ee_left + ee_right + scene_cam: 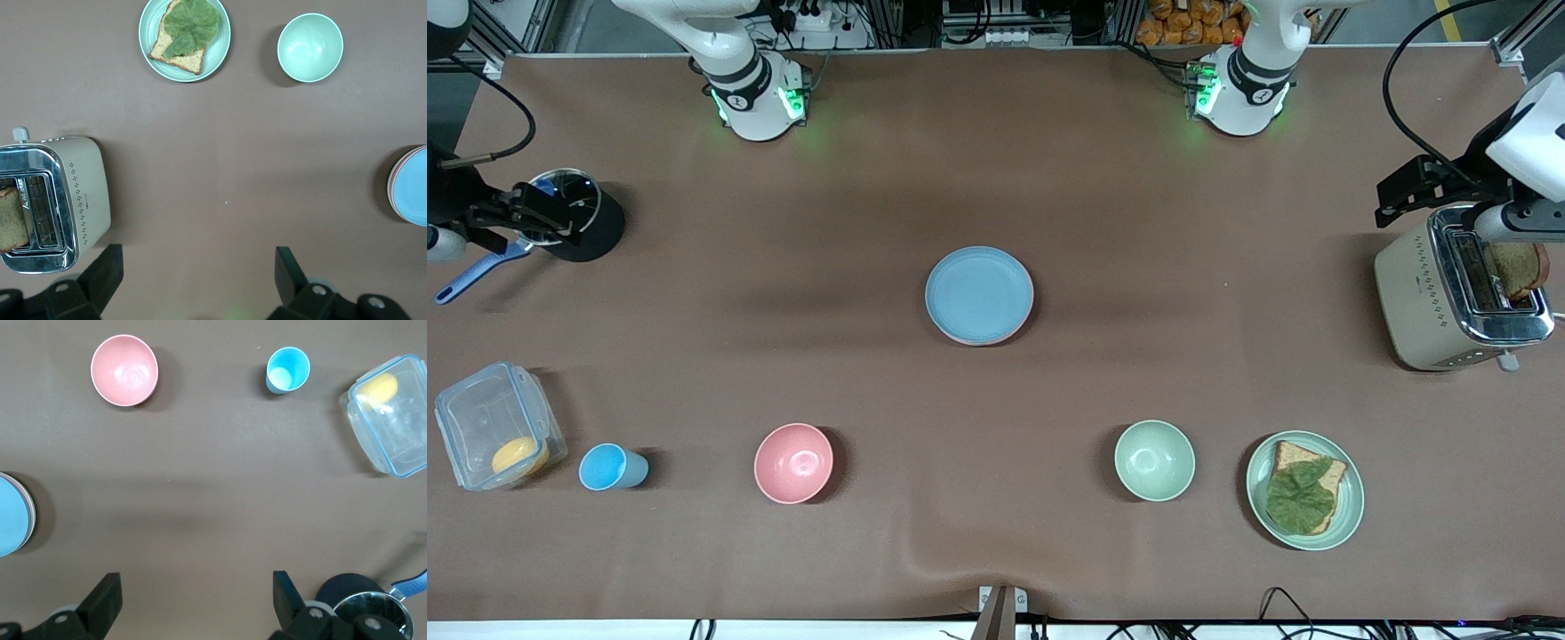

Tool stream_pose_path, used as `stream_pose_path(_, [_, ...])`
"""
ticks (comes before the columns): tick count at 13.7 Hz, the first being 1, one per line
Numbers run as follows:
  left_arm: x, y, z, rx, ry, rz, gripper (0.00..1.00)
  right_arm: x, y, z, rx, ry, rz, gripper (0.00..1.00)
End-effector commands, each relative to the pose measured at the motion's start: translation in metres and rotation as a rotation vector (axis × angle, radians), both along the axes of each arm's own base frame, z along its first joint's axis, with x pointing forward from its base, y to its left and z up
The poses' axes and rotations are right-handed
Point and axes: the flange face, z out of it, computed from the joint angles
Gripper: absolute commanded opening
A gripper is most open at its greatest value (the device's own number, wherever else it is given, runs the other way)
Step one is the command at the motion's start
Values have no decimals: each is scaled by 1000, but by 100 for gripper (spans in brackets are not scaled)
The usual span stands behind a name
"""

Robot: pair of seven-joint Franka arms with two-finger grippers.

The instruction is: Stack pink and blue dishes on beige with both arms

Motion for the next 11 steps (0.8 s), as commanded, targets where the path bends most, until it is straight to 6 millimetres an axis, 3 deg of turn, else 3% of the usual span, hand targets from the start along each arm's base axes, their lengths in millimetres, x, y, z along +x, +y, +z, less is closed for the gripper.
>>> stream_pose_path(1, [-9, -2, 6, 4, -6, -9, 100, 2, -3, 9, -25, -8, 6, 100])
stream_pose_path(11, [-8, -5, 9, 6, -19, -4, 100, 3, -5, 11, -23, 1, 3, 100])
